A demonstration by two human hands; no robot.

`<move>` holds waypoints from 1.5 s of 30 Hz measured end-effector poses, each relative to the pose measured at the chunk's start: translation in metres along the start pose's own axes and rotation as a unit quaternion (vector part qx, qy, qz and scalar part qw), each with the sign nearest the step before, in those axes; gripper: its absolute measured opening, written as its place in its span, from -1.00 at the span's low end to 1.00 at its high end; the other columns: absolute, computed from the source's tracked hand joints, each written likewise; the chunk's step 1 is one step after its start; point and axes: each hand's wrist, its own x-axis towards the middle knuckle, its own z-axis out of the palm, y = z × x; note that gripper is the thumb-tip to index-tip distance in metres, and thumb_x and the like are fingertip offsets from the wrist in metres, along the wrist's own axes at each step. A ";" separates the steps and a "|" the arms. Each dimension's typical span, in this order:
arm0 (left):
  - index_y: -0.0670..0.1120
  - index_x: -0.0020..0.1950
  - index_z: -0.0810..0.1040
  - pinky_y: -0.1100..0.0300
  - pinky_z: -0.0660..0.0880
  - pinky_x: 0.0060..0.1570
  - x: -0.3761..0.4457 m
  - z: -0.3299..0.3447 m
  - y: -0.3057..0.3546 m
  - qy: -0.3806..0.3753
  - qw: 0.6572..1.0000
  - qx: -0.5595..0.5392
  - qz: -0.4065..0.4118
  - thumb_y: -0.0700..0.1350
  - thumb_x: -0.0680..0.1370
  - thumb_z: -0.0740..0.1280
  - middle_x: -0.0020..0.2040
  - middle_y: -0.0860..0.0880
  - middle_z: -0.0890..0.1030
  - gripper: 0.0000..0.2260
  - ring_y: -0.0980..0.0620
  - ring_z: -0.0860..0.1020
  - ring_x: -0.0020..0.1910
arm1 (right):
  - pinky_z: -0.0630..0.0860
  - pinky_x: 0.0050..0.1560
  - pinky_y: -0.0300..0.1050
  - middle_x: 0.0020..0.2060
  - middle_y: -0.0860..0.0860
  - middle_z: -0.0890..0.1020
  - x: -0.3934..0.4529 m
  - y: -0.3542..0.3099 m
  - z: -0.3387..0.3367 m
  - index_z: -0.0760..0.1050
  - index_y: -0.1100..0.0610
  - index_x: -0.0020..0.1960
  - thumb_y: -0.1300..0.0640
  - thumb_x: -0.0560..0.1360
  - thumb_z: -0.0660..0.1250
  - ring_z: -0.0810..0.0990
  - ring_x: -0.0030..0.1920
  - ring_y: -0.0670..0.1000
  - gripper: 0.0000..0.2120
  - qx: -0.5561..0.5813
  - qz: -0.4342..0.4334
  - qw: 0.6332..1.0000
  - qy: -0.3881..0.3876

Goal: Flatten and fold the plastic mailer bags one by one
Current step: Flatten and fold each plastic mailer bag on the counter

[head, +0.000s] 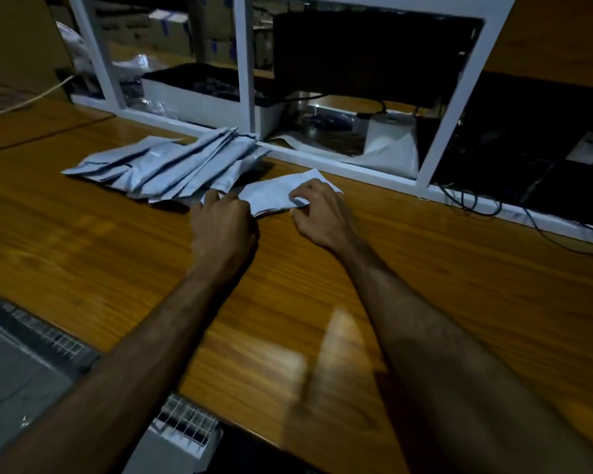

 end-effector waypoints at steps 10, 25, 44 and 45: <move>-0.02 -0.10 0.53 -0.02 0.59 -0.14 -0.002 -0.003 0.002 0.080 0.981 -0.175 -0.001 -0.17 0.50 0.49 -0.05 -0.01 0.60 -0.85 -0.02 0.53 -0.05 | 0.46 0.25 0.05 0.14 -0.03 0.65 -0.007 0.002 -0.002 0.66 0.02 0.16 0.03 0.55 0.43 0.56 0.18 0.00 -0.80 -0.013 -0.020 0.998 0.059; -0.08 -0.05 0.59 0.00 0.59 -0.11 -0.044 -0.023 0.026 0.034 0.899 -0.393 0.189 -0.19 0.54 0.51 -0.04 0.01 0.61 -0.89 0.06 0.58 -0.01 | 0.44 0.10 0.05 -0.05 -0.03 0.63 -0.149 0.024 -0.079 0.57 0.05 0.00 0.14 0.57 0.40 0.55 0.01 0.03 -0.98 -0.067 -0.026 0.991 0.113; -0.18 0.07 0.68 0.06 0.63 -0.09 -0.148 -0.064 0.085 -0.081 0.856 -0.346 0.376 -0.26 0.53 0.49 0.07 -0.03 0.64 -0.87 0.06 0.61 0.01 | 0.45 -0.06 0.03 -0.02 -0.06 0.60 -0.352 -0.006 -0.171 0.56 0.06 -0.03 0.14 0.55 0.45 0.56 0.00 0.03 -0.92 -0.097 0.066 0.989 0.086; -0.18 0.07 0.68 0.04 0.64 -0.09 -0.150 -0.065 0.086 -0.081 0.858 -0.343 0.373 -0.25 0.53 0.49 0.07 -0.04 0.64 -0.87 0.04 0.61 0.02 | 0.46 -0.07 0.04 -0.02 -0.07 0.60 -0.353 -0.006 -0.171 0.55 0.05 -0.03 0.13 0.56 0.45 0.56 0.01 0.01 -0.93 -0.092 0.068 0.990 0.083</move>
